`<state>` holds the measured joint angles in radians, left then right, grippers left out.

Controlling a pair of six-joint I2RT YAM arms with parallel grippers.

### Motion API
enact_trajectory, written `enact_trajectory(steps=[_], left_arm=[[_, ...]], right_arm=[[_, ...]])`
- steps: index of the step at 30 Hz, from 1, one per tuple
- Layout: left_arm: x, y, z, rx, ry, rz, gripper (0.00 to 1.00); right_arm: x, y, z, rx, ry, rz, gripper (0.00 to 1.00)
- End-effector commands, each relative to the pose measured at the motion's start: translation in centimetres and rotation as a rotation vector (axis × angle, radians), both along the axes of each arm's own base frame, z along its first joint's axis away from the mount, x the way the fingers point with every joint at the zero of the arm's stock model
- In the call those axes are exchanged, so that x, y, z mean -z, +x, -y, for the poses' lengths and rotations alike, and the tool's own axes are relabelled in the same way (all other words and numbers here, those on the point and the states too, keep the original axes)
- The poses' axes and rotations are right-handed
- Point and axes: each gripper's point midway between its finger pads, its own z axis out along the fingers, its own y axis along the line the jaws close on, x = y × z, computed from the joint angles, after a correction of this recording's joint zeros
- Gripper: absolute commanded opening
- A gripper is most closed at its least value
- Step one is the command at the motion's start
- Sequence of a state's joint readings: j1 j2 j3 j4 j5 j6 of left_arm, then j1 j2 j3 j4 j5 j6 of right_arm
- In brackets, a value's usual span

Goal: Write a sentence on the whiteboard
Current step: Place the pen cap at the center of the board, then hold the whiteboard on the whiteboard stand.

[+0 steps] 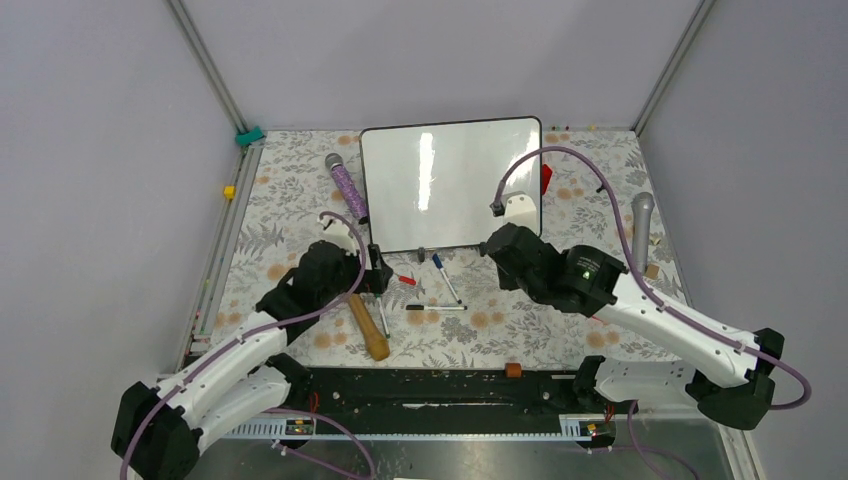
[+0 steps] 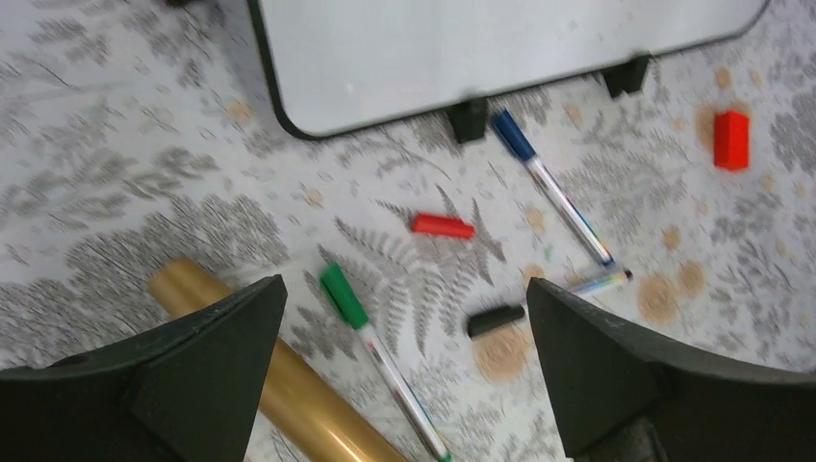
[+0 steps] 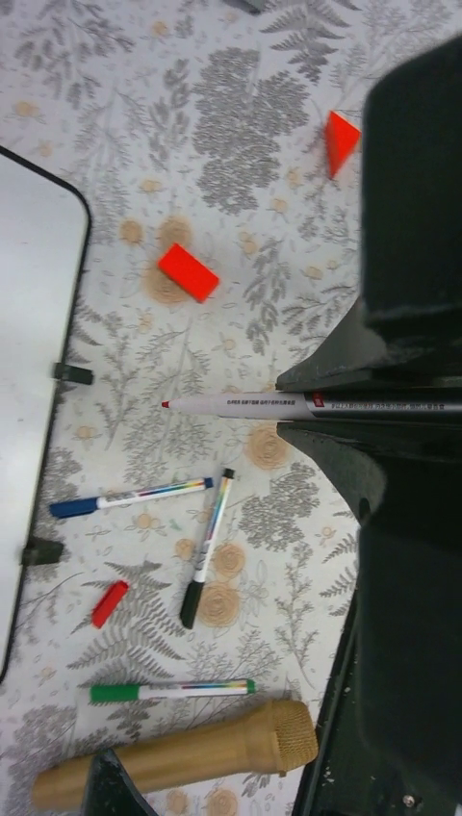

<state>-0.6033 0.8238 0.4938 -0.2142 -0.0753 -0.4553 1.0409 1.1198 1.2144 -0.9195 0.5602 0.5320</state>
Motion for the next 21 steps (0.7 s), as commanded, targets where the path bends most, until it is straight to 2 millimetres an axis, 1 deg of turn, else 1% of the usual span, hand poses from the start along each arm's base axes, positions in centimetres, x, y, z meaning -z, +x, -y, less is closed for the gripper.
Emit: enact_trajectory(steps=[1, 2, 4, 5, 8, 11, 12, 15, 18, 21], left_arm=[[-4.6, 5.0, -1.0, -0.044, -0.024, 0.200, 0.98], [-4.9, 6.0, -1.7, -0.071, -0.071, 0.207, 0.98], [-5.2, 7.2, -2.1, -0.072, -0.169, 0.226, 0.98], [-5.5, 7.9, -2.5, -0.077, -0.200, 0.242, 0.98], [-6.3, 9.6, -3.8, -0.131, -0.189, 0.277, 0.98], [-7.2, 11.1, -4.7, -0.162, -0.182, 0.334, 0.99], [-7.3, 11.4, -5.0, -0.175, -0.185, 0.346, 0.99], [-7.2, 12.6, -7.0, -0.288, -0.174, 0.372, 0.98], [-7.3, 13.6, -7.6, -0.292, -0.161, 0.386, 0.99], [-6.8, 14.3, -7.4, -0.285, -0.160, 0.343, 0.99]], right_arm=[[-2.9, 2.2, -0.3, -0.058, 0.082, 0.128, 0.00], [-2.8, 2.3, -0.5, -0.071, 0.132, 0.119, 0.00], [-2.6, 2.9, -0.1, -0.067, 0.215, 0.098, 0.00], [-2.8, 3.1, 0.0, -0.064, 0.229, 0.099, 0.00], [-3.7, 3.6, 0.3, -0.082, 0.184, 0.121, 0.00], [-4.4, 4.4, 0.5, -0.049, 0.152, 0.121, 0.00], [-4.5, 4.5, 0.3, -0.050, 0.155, 0.116, 0.00], [-5.2, 4.9, -0.9, -0.069, 0.187, 0.114, 0.00], [-6.6, 5.7, -1.9, -0.081, 0.223, 0.134, 0.00], [-7.9, 6.4, -2.8, -0.087, 0.246, 0.153, 0.00]])
